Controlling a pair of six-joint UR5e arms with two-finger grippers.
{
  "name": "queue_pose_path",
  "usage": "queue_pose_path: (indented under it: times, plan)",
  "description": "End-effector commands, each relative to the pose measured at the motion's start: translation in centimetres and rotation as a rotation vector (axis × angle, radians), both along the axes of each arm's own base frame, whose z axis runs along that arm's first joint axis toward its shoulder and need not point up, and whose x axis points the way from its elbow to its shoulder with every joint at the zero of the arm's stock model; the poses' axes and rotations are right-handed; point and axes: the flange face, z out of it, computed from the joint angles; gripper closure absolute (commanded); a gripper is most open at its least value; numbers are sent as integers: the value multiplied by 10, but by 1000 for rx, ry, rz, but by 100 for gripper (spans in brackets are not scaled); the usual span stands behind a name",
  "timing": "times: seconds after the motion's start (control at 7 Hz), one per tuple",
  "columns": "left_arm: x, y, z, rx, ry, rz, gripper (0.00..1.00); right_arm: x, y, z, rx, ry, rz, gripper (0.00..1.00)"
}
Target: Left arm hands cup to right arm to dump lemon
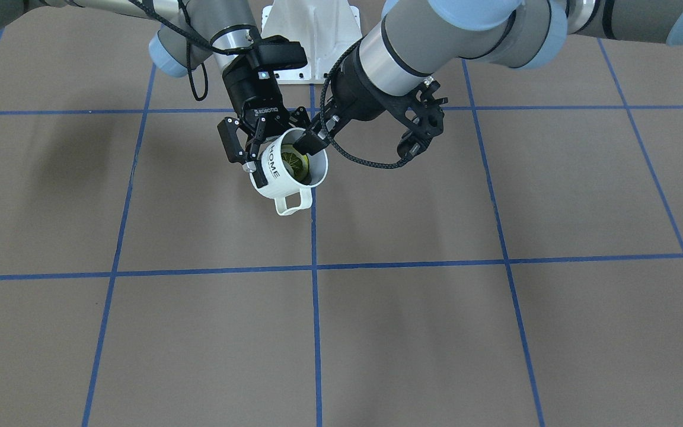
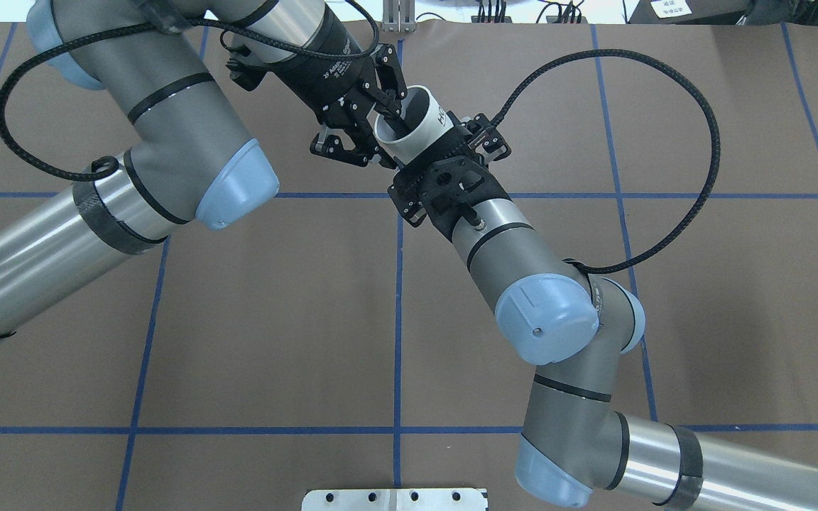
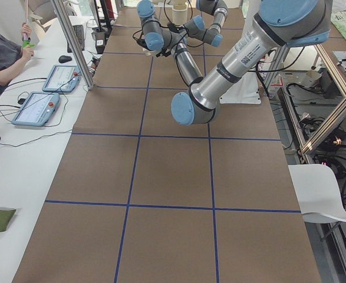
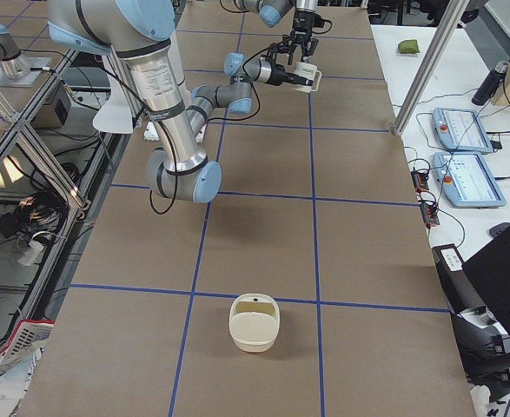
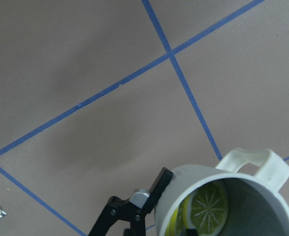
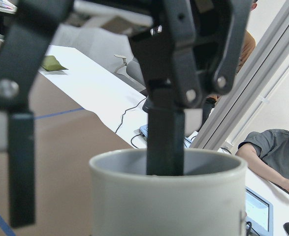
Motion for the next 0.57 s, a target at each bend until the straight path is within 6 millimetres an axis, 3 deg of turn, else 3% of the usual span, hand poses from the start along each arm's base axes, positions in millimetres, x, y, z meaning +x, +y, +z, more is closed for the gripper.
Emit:
queue_pose_path:
  times: [0.0, 0.14, 0.43]
  plan:
    - [-41, -20, 9, 28, 19, 14, 0, 2, 1, 3, -1, -4, 0, 61]
    - [-68, -35, 12, 86, 26, -1, 0, 2, 1, 3, -3, -11, -3, 63]
    - [-92, -54, 56, 337, -3, 21, 0, 3, -2, 12, -43, -46, -3, 71]
